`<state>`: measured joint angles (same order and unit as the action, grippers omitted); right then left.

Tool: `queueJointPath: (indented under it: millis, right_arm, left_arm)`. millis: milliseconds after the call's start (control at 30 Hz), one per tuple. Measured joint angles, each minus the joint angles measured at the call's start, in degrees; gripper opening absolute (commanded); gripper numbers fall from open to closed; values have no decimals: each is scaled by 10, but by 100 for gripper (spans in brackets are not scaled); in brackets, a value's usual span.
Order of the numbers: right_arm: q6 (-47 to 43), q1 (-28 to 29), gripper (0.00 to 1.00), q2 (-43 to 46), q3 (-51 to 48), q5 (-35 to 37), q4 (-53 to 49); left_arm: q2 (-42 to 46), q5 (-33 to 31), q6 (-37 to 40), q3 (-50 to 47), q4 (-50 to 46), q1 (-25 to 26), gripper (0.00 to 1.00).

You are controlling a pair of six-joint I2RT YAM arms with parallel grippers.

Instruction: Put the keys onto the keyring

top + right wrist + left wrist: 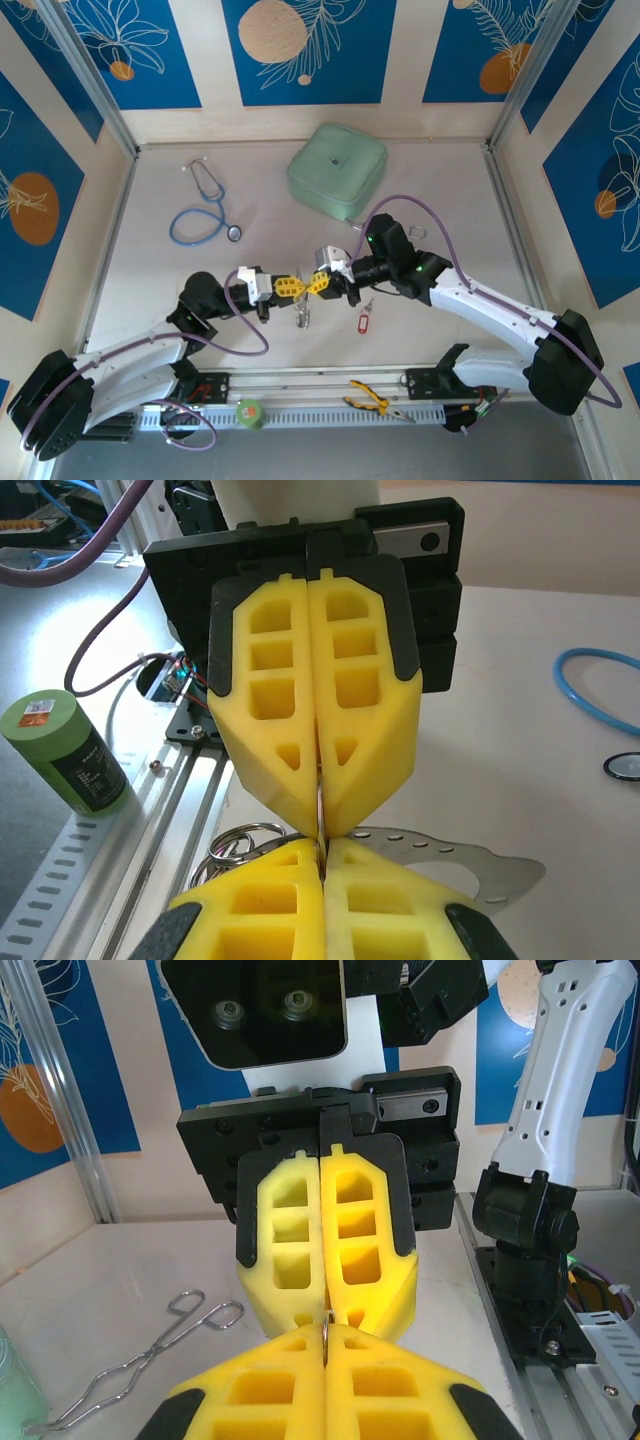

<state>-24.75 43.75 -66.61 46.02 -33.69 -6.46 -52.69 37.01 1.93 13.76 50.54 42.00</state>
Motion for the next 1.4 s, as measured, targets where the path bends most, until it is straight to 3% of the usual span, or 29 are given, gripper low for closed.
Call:
queueJointPath:
  millis: [100, 167, 267, 533, 867, 1200, 1267, 1333, 1400]
  right_arm:
    - [-2, 0, 0, 0, 1, 2, -9]
    - [-10, 1, 0, 0, 9, 12, -35]
    - [-32, 2, 0, -1, 35, 38, -89]
    - [-107, 39, 0, -49, 150, 154, -252]
    - [-132, 78, 0, -101, 212, 231, -335]
    - [-122, 82, 0, -102, 219, 234, -333]
    - [-109, 77, 25, -101, 216, 229, -325]
    - [-87, 58, 34, -87, 194, 199, -290]
    - [-64, 28, 35, -55, 153, 158, -244]
  left_arm:
    - [9, -15, 5, 0, -18, 0, 32]
    - [27, -29, 16, 1, -51, 0, 38]
    - [64, -49, 43, 11, -128, 0, 39]
    - [105, -86, 107, 73, -314, 0, 36]
    - [67, -84, 122, 92, -363, 0, 28]
    - [63, -64, 127, 93, -365, 0, 0]
    - [63, -61, 121, 93, -364, 0, 0]
    - [64, -61, 114, 91, -348, 0, 0]
    - [64, -60, 96, 78, -310, 0, 0]
